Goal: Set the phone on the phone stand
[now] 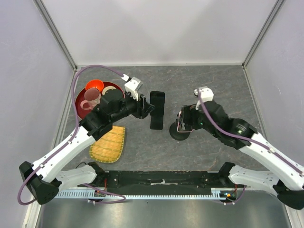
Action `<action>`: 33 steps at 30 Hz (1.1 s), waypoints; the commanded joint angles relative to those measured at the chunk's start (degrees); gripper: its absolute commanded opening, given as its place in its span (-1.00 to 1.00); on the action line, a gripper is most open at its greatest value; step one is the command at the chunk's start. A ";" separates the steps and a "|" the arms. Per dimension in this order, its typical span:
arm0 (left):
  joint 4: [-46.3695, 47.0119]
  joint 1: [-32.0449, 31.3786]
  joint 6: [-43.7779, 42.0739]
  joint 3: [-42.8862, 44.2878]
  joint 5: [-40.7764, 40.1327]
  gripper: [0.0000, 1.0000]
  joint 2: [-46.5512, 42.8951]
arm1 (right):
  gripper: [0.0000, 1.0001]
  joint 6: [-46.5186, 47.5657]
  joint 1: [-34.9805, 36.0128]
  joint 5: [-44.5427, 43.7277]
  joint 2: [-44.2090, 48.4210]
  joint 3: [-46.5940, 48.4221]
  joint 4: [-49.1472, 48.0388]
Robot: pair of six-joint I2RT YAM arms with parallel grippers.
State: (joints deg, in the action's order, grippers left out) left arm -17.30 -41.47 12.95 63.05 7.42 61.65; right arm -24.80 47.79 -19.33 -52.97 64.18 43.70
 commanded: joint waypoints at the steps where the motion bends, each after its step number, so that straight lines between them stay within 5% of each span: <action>1: 5.88 0.69 -5.57 -5.12 -2.76 0.04 -2.76 | 0.96 -5.08 4.15 -7.82 -4.50 0.59 -1.69; 13: 5.00 1.13 -5.92 -6.01 -4.70 0.00 -5.05 | 0.96 -17.56 13.82 -31.89 -14.70 4.80 7.18; 22: 4.64 1.13 -5.74 -6.09 -5.31 -0.04 -4.52 | -0.17 -21.00 15.23 -39.55 -14.27 5.07 5.87; 29: 4.64 1.22 -5.74 -6.18 -5.40 -0.05 -4.52 | -0.98 -3.81 14.36 -38.59 -7.07 -3.26 -14.05; 33: 4.73 1.13 -5.74 -6.36 -5.93 -0.06 -4.34 | -1.00 3.87 9.96 -33.41 -4.69 -5.82 -24.34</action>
State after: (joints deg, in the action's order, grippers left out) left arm -14.79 -40.58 9.28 56.80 2.85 57.39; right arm -31.90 61.39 -51.18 -61.19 58.19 37.78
